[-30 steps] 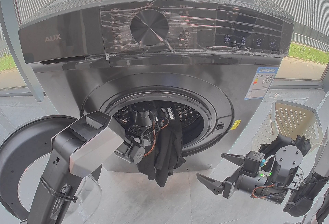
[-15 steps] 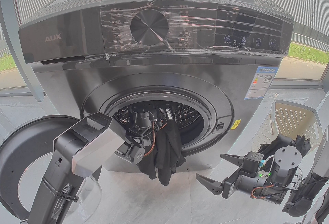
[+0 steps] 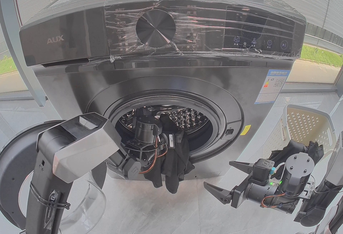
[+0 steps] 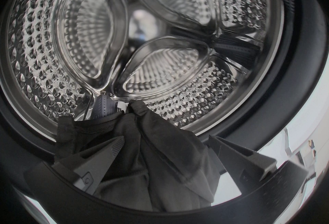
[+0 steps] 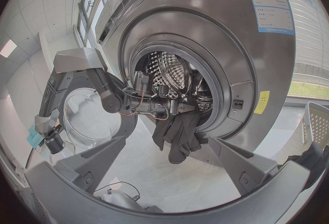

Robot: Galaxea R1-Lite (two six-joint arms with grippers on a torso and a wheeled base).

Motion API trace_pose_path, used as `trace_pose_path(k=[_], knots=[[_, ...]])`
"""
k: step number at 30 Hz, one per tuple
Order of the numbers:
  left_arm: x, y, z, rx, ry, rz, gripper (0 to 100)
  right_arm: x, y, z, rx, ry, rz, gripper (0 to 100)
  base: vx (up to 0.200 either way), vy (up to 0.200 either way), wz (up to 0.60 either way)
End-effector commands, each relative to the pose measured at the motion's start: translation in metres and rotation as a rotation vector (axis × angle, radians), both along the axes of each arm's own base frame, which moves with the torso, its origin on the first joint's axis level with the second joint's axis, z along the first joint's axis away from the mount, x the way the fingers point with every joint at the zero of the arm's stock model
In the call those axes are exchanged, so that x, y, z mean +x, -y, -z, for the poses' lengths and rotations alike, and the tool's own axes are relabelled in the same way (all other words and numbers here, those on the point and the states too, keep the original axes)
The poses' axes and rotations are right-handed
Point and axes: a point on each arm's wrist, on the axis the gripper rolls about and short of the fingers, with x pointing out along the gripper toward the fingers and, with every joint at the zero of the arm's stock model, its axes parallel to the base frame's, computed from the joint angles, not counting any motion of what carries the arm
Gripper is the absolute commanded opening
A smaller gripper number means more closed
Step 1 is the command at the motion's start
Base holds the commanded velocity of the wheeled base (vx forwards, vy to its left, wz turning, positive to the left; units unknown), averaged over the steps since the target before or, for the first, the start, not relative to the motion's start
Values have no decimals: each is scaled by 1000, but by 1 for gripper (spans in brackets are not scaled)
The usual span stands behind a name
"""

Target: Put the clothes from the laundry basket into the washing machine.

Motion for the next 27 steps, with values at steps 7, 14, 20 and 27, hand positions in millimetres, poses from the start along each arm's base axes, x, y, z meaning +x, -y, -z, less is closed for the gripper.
trace_pose_path(k=[7, 14, 20, 27], knots=[[-25, -7, 8, 55, -12, 131, 100, 0, 0, 0, 0, 0, -2, 100, 0, 0, 0], [-24, -8, 22, 106, -25, 143, 100, 0, -1, 0, 1, 1, -2, 100, 0, 0, 0], [-23, -10, 28, 126, -45, 140, 100, 0, -1, 0, 0, 0, -3, 100, 0, 0, 0], [-18, -9, 34, 150, -33, 116, 0, 0, -1, 0, 0, 0, -3, 100, 0, 0, 0]])
